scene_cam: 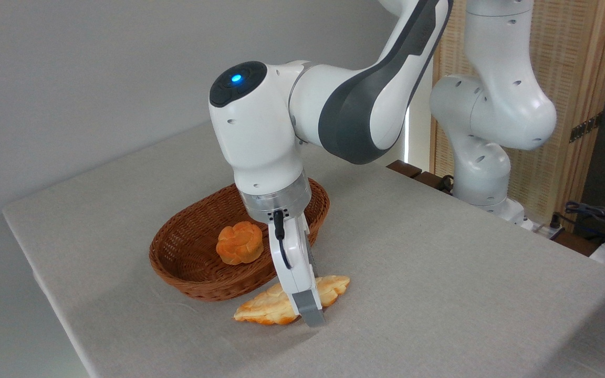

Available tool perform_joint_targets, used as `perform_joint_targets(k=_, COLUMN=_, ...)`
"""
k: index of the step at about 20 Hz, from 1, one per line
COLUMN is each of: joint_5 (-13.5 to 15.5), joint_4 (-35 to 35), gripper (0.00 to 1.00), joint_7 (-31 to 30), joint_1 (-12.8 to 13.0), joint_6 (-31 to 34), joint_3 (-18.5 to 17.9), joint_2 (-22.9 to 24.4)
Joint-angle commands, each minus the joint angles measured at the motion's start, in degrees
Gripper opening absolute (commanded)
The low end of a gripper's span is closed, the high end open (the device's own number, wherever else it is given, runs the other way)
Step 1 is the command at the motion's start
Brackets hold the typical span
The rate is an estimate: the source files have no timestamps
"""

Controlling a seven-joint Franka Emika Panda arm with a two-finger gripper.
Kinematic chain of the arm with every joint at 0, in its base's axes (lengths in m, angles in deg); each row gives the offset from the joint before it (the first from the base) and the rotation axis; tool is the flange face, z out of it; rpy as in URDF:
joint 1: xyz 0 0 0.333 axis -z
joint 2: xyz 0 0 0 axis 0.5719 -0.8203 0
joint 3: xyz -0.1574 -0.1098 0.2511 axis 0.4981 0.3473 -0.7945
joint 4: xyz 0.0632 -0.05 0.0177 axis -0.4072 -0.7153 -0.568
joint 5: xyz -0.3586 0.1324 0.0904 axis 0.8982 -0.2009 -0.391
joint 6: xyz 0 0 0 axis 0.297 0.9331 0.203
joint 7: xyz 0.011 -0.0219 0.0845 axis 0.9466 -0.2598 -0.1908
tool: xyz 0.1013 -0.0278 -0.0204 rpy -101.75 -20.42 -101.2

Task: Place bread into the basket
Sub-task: 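Close the gripper on the flatbread's edge and lift it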

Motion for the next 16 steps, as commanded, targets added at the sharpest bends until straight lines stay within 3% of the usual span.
perform_joint_targets(k=1, joint_5=-0.30, joint_4=0.23, gripper=0.51, joint_7=1.31, joint_1=0.25, joint_6=-1.31, joint_3=-0.27, joint_2=-0.31)
perform_joint_targets(k=11, joint_5=-0.21, joint_4=0.84, gripper=0.52, joint_7=1.05, joint_1=0.16, joint_6=-0.35, joint_3=-0.88, joint_2=1.35)
perform_joint_targets(k=16, joint_5=-0.21, joint_4=1.46, gripper=0.47, joint_7=1.05, joint_1=-0.01, joint_6=-0.35, joint_3=-1.06, joint_2=2.06)
